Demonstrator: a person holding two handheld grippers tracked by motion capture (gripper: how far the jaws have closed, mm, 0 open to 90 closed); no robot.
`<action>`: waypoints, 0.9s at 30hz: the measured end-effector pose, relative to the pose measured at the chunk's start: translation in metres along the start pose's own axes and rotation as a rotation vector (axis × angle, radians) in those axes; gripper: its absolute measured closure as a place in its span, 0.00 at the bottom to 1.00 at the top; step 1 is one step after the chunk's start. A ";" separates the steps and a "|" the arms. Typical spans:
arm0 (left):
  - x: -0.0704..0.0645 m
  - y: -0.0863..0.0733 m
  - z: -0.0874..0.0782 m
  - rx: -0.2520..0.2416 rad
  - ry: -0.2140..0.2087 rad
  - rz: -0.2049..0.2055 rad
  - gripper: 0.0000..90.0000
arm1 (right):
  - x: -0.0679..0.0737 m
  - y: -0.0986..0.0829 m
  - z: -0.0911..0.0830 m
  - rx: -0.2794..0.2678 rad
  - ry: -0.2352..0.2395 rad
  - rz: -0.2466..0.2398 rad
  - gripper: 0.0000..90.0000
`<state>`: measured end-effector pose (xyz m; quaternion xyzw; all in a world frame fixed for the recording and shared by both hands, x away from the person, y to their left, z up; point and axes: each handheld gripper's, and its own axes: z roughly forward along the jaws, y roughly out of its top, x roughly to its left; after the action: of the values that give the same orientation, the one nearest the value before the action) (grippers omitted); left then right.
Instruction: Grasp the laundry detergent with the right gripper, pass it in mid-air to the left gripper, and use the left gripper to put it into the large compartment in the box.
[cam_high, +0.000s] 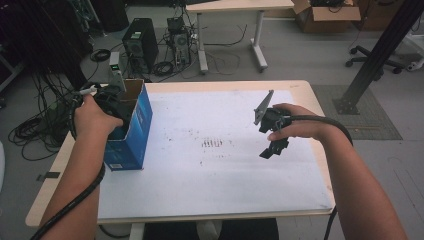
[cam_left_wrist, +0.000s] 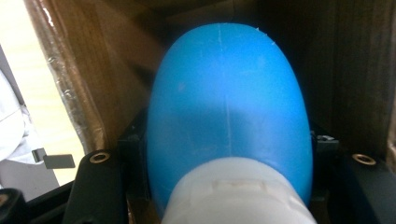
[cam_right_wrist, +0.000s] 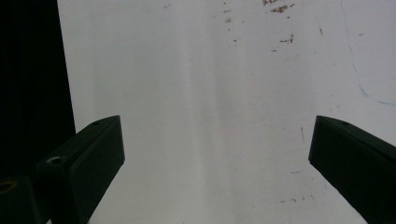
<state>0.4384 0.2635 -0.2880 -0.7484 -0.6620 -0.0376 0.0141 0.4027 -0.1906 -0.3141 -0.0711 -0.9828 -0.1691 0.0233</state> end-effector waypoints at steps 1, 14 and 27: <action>0.001 0.000 0.000 -0.003 -0.002 -0.002 0.42 | 0.000 -0.001 0.000 -0.001 0.001 0.002 0.04; 0.003 0.001 0.001 -0.004 -0.009 -0.020 0.41 | 0.002 -0.005 -0.001 0.010 -0.003 0.009 0.04; 0.002 0.003 0.002 -0.006 -0.021 -0.014 0.35 | 0.003 -0.004 -0.003 0.009 -0.014 0.002 0.04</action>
<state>0.4414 0.2658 -0.2901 -0.7441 -0.6673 -0.0318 0.0045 0.3996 -0.1954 -0.3122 -0.0733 -0.9835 -0.1642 0.0172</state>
